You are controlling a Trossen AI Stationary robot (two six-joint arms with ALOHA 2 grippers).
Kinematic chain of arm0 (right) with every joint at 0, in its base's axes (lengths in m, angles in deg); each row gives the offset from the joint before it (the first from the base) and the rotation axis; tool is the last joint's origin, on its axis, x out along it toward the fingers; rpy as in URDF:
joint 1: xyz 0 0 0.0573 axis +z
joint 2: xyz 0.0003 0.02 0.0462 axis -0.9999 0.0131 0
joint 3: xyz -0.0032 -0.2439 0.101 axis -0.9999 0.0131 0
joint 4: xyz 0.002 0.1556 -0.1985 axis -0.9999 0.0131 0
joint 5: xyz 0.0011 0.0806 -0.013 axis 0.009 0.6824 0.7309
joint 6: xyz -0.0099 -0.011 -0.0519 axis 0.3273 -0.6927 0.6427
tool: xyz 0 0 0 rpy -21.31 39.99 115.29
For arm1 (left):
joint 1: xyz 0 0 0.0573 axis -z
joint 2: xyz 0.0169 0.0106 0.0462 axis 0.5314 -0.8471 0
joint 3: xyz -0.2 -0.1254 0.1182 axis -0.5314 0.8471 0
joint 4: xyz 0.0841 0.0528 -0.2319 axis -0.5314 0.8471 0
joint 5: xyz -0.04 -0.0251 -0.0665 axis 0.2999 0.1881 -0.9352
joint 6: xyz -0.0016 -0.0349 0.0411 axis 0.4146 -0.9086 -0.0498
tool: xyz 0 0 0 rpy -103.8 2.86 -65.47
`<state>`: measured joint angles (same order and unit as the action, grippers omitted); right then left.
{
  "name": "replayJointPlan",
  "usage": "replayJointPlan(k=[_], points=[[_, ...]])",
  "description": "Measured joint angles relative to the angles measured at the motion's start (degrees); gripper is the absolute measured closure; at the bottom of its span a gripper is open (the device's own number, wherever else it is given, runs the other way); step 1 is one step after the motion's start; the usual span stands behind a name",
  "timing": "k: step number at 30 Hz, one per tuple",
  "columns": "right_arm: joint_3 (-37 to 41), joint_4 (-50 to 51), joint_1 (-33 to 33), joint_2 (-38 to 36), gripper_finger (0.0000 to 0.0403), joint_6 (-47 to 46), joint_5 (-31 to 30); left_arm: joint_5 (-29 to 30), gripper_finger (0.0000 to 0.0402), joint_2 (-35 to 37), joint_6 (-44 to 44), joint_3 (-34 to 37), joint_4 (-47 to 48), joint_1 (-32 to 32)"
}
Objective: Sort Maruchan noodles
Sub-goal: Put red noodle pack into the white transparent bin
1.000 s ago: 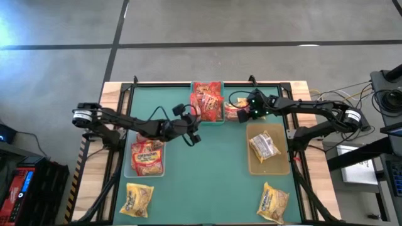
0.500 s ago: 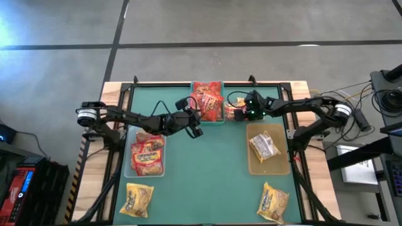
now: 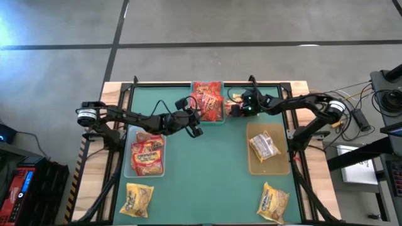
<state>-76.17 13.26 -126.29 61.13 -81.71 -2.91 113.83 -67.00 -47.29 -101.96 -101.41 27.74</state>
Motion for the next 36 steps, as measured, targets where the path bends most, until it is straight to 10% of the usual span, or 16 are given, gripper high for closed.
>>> replayJointPlan(k=[20,36], points=[[-0.1,-0.6,-2.2,-0.4,0.0185,2.4,-3.9,0.0,0.0324,0.0,-3.1,0.0,0.0,0.2],[-0.1,-2.5,-2.4,-1.1,0.0287,2.9,-3.3,-0.3,0.0278,0.8,-10.6,0.0,0.2,0.3]])
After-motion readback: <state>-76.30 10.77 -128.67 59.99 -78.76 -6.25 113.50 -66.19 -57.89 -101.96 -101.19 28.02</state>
